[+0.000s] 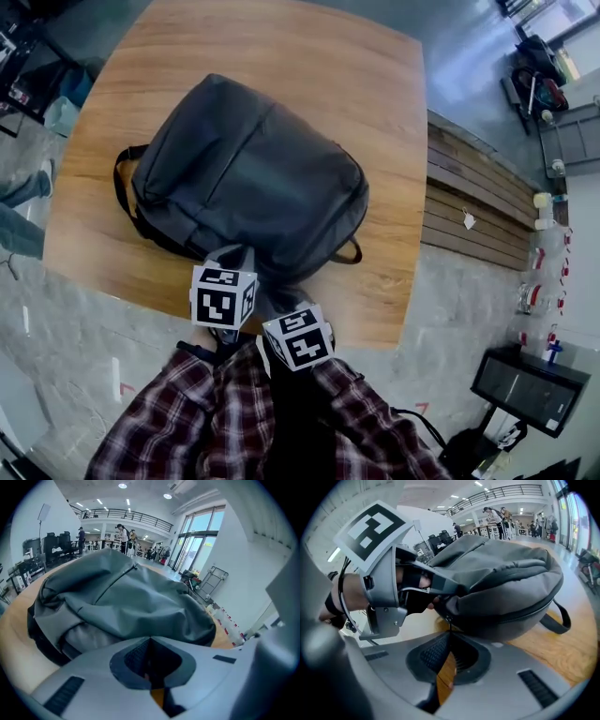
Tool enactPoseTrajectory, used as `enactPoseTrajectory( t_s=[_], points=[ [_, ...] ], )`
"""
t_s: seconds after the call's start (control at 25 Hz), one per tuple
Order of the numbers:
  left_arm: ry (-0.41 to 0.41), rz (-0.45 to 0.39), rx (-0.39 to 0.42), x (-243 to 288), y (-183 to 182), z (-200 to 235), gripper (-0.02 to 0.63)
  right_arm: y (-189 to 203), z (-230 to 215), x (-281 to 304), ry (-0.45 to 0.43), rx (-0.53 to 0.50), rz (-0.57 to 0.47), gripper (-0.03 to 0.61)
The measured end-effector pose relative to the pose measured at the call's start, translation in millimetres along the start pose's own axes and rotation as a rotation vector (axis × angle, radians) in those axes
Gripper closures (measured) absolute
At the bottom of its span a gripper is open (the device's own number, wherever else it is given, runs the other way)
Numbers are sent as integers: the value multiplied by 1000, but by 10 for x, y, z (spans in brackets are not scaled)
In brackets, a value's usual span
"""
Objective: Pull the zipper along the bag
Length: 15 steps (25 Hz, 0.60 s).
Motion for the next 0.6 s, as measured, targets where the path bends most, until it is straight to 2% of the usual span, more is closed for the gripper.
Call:
enactPoseTrajectory(
  t_s=[0.16, 0.36, 0.6],
  points=[
    [44, -3, -35, -23, 24, 0, 606, 32, -67, -80, 31, -67, 6, 565],
    [63, 17, -6, 86, -7, -53, 606, 12, -311, -146, 68, -115, 14, 565],
    [91, 4, -30, 84, 27, -39, 606, 119, -914, -260, 167, -87, 21, 566]
  ],
)
Point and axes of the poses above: the fingertips, and each gripper's own axes: x forward along the fingers, z to its left, y out of its underside, the point moved 3 cm from there along -x, backward along the fingers, and after that the axes turned 14 degrees about y, right-handed, at the moved point
